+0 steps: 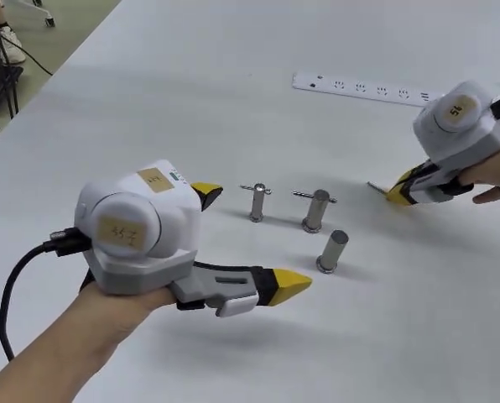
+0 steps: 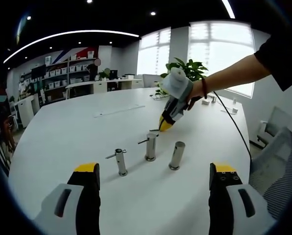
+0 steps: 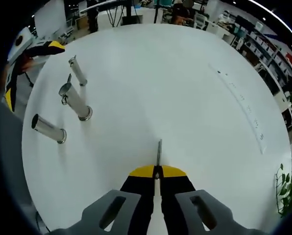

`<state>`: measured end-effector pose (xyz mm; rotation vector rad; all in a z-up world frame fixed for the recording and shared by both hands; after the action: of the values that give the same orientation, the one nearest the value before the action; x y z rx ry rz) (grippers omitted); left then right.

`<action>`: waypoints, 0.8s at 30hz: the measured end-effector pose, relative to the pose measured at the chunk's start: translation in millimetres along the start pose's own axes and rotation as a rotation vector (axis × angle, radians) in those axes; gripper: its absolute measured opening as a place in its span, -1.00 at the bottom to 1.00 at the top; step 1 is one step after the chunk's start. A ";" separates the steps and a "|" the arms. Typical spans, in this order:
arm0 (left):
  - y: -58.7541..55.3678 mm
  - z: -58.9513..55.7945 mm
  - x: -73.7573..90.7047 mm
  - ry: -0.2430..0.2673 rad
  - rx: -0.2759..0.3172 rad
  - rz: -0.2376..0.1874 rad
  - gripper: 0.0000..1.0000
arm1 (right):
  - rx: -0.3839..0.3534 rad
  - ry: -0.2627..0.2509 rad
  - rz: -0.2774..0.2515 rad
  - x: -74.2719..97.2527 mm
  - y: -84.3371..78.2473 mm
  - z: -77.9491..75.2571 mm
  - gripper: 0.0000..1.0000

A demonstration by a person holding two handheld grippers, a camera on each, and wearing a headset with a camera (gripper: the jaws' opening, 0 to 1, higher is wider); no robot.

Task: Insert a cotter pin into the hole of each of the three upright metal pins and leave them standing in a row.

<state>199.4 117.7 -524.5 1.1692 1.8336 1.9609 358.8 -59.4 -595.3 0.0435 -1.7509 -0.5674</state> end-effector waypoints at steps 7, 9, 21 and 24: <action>0.9 1.8 0.6 0.009 -0.001 -0.003 0.83 | 0.055 0.006 0.013 3.9 0.3 7.1 -1.00; 0.5 1.3 0.4 0.007 -0.002 0.000 0.83 | 0.060 0.004 0.008 3.8 0.1 5.5 -1.00; -0.5 -1.4 -1.4 -0.010 0.001 0.005 0.73 | 0.090 -0.005 -0.074 22.3 10.7 21.2 -1.00; -0.3 -1.0 -0.5 -0.007 -0.003 0.006 0.69 | 0.094 -0.008 -0.098 28.8 14.2 26.2 -1.00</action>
<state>199.0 116.7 -524.8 1.1799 1.8252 1.9598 330.7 -47.1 -567.4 0.1939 -1.7895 -0.5569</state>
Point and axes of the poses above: the centre of the closed fingertips' face, and the gripper's own axes: x roughly backward along the fingers, z roughly to its left, y roughly out of its top, the point moved 2 cm from there along x, roughly backward along the fingers
